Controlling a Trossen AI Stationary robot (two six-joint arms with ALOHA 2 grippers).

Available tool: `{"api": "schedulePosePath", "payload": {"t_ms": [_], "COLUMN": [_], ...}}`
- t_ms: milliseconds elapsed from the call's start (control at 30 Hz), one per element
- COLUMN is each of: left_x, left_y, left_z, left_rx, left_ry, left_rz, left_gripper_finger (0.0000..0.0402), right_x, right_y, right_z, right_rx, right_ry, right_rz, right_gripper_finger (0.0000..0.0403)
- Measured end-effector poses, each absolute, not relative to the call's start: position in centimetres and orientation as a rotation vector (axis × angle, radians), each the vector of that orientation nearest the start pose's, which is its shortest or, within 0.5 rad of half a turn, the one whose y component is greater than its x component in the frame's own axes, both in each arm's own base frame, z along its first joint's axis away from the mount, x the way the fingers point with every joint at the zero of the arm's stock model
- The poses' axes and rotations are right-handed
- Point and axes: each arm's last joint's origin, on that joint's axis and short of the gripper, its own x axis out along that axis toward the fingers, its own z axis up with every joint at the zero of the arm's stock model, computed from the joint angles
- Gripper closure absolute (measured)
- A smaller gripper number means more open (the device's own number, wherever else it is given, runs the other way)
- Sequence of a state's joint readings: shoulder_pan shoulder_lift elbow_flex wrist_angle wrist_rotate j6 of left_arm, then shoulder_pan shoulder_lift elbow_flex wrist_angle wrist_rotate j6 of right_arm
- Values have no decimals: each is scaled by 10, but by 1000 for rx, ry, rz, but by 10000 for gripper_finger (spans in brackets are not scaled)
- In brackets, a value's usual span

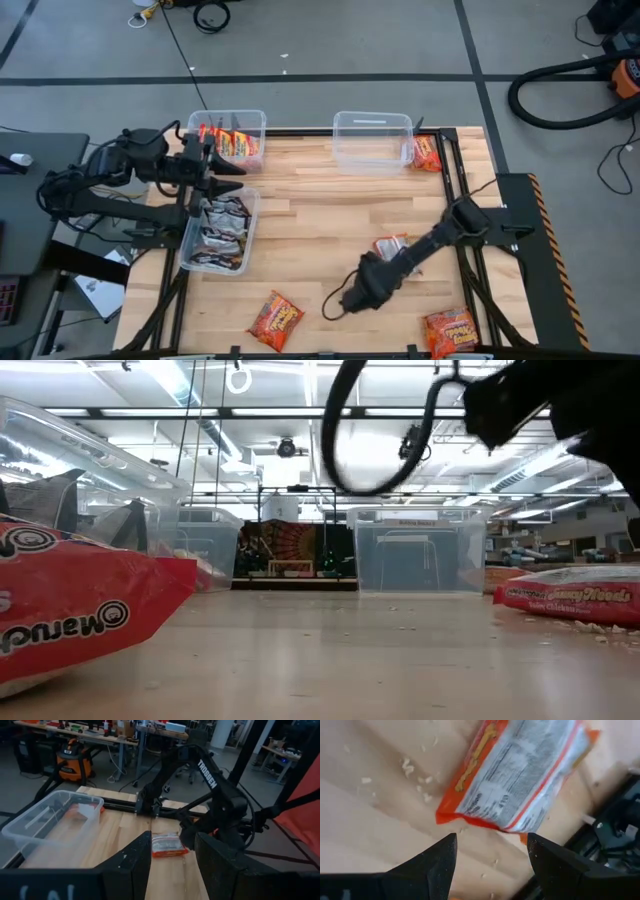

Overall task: Sort Maruchan noodles
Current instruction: Put the center orange noodle pack into the right transparent bin

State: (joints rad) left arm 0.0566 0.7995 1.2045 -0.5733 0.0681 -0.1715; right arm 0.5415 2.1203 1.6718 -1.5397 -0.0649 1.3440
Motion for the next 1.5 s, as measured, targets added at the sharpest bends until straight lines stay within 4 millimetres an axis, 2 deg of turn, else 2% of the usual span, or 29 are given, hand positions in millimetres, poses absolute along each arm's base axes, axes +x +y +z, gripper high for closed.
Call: {"api": "schedulePosePath", "payload": {"t_ms": [167, 333, 600, 833, 1033, 1133, 1233, 1400, 1500], "left_x": [133, 138, 142, 141, 142, 142, 142, 142, 142], "left_y": [6, 6, 9, 9, 9, 9, 9, 9, 9], "left_z": [432, 438, 436, 436, 436, 436, 436, 436, 436], "left_rx": [-178, -175, -173, -155, -144, -143, -143, -150, -172], "left_ry": [128, 64, 76, 72, 74, 74, 74, 74, 74], "left_rz": [9, 14, 88, 89, 89, 89, 89, 90, 90], "left_gripper_finger": [246, 246, 246, 246, 246, 246, 246, 246, 246], "right_x": [307, 319, 327, 320, 312, 311, 310, 308, 310], "right_y": [198, 183, 154, 153, 151, 149, 146, 144, 142], "right_z": [192, 180, 175, 156, 146, 141, 139, 142, 156], "right_rx": [387, 412, 488, 552, 519, 503, 492, 460, 504], "right_ry": [1537, 1469, 1471, 1553, 1539, 1536, 1542, 1546, 1544], "right_rz": [-1022, -1098, -1231, -1243, -1288, -1270, -1262, -1263, -1204], "right_gripper_finger": [157, 158, 158, 158, 166, 190, 232, 323, 383]}}
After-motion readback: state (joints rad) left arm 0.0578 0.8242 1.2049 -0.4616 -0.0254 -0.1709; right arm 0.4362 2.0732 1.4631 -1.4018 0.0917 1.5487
